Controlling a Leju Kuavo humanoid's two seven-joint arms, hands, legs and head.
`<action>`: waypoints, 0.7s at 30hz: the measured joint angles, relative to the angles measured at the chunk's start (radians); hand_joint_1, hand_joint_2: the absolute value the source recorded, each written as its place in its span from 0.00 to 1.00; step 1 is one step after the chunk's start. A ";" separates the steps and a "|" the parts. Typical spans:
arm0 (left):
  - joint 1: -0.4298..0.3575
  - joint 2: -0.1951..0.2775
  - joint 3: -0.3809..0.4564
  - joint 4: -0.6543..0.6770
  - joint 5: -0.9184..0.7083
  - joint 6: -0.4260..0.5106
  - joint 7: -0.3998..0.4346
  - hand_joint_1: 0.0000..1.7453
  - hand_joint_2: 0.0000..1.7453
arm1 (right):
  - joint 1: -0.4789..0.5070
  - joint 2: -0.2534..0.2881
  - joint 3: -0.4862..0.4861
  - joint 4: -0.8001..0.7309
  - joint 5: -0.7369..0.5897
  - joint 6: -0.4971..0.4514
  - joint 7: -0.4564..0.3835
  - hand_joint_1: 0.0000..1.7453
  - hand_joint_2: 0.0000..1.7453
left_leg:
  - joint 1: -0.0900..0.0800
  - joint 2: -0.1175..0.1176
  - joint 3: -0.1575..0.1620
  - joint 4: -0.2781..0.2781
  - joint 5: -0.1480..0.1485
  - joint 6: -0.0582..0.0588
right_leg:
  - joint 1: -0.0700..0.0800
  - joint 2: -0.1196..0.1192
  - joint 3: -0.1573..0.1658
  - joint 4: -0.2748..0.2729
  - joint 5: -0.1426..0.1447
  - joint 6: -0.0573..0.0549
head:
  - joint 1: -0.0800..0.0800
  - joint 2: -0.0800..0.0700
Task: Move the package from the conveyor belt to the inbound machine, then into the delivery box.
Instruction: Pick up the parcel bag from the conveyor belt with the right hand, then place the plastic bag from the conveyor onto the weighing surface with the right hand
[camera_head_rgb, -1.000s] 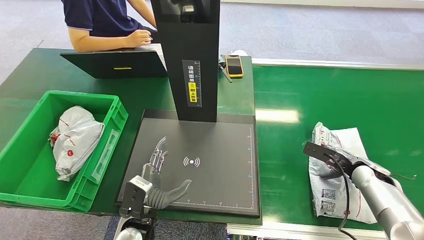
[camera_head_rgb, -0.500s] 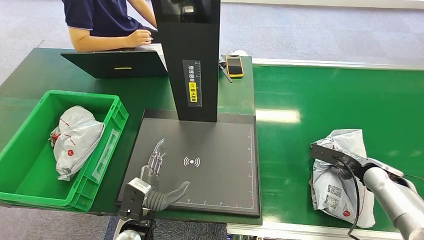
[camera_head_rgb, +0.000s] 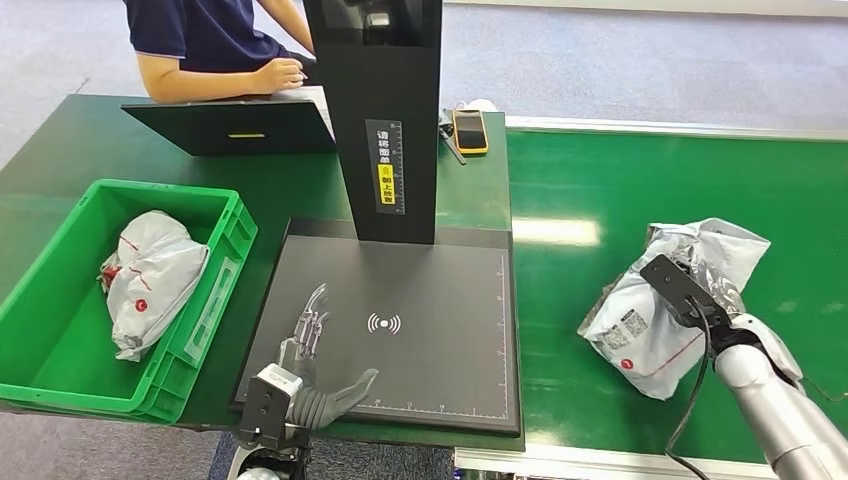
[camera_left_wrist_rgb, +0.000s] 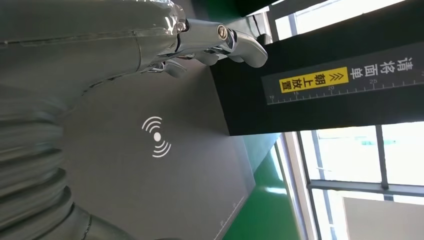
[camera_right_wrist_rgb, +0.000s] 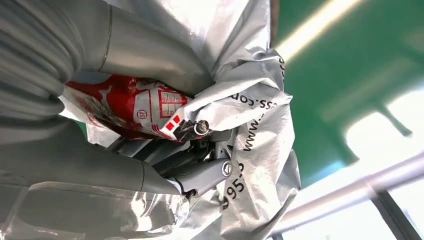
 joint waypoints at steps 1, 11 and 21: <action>0.000 0.000 0.000 0.000 -0.001 0.003 -0.004 0.00 1.00 | 0.025 0.013 -0.035 -0.037 -0.007 -0.019 -0.020 1.00 1.00 | 0.000 0.000 0.000 0.000 0.000 0.000 | 0.000 0.000 0.000 0.000 0.000 0.000 | 0.000 0.000; 0.002 0.000 -0.008 0.000 0.003 0.034 -0.033 0.00 1.00 | 0.254 0.243 -0.305 -0.426 -0.287 -0.103 -0.316 1.00 1.00 | 0.002 -0.001 -0.001 -0.001 0.000 -0.001 | 0.001 -0.001 -0.001 0.000 -0.001 -0.001 | 0.000 0.000; 0.000 -0.004 0.000 -0.041 -0.023 0.095 -0.070 0.00 1.00 | 0.297 0.458 -0.270 -0.604 -0.302 -0.048 -0.323 1.00 1.00 | 0.002 0.000 0.000 -0.001 0.000 -0.001 | 0.001 0.000 0.000 0.001 -0.001 -0.001 | 0.000 0.000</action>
